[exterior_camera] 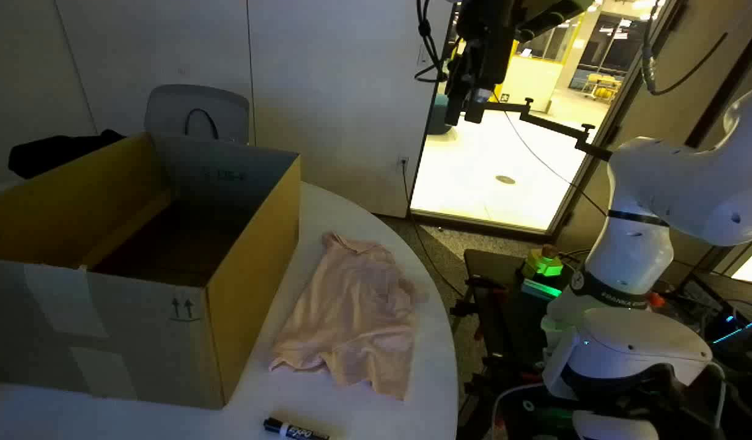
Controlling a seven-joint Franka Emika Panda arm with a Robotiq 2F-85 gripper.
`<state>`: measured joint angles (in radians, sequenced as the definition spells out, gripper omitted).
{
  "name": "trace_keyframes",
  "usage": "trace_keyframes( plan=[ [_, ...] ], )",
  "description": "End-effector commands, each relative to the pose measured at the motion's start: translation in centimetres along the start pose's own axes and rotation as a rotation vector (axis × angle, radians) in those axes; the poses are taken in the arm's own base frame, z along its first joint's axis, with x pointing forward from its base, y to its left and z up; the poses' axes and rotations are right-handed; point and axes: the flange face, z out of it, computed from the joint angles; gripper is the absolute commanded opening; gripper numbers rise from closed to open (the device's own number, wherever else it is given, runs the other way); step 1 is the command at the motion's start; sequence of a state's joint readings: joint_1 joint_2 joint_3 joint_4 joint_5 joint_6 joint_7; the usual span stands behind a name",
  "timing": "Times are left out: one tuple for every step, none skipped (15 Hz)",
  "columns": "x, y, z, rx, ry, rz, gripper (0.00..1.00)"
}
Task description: Put the marker on the towel and wrap it, then put it in the box
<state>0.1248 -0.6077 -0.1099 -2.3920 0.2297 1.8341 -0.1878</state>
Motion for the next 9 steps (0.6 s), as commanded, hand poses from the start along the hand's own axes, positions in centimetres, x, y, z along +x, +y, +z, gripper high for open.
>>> trace_keyframes(
  plan=[
    [0.1, 0.0, -0.3, 0.000, 0.003, -0.001, 1.00],
    [0.1, -0.1, -0.5, -0.001, 0.008, -0.002, 1.00],
    [0.0, -0.1, -0.6, -0.001, 0.011, -0.003, 1.00],
    [0.0, -0.1, -0.7, -0.001, 0.013, -0.003, 1.00],
    [0.3, -0.2, -0.3, 0.000, 0.011, -0.010, 1.00],
    [1.1, -0.4, 1.0, -0.011, 0.007, -0.021, 1.00],
    [1.5, -0.6, 2.3, -0.025, 0.002, -0.023, 1.00],
    [2.2, -1.0, 4.1, -0.035, 0.010, -0.031, 1.00],
    [3.3, -0.8, 6.4, -0.048, 0.017, -0.044, 1.00]
  ],
)
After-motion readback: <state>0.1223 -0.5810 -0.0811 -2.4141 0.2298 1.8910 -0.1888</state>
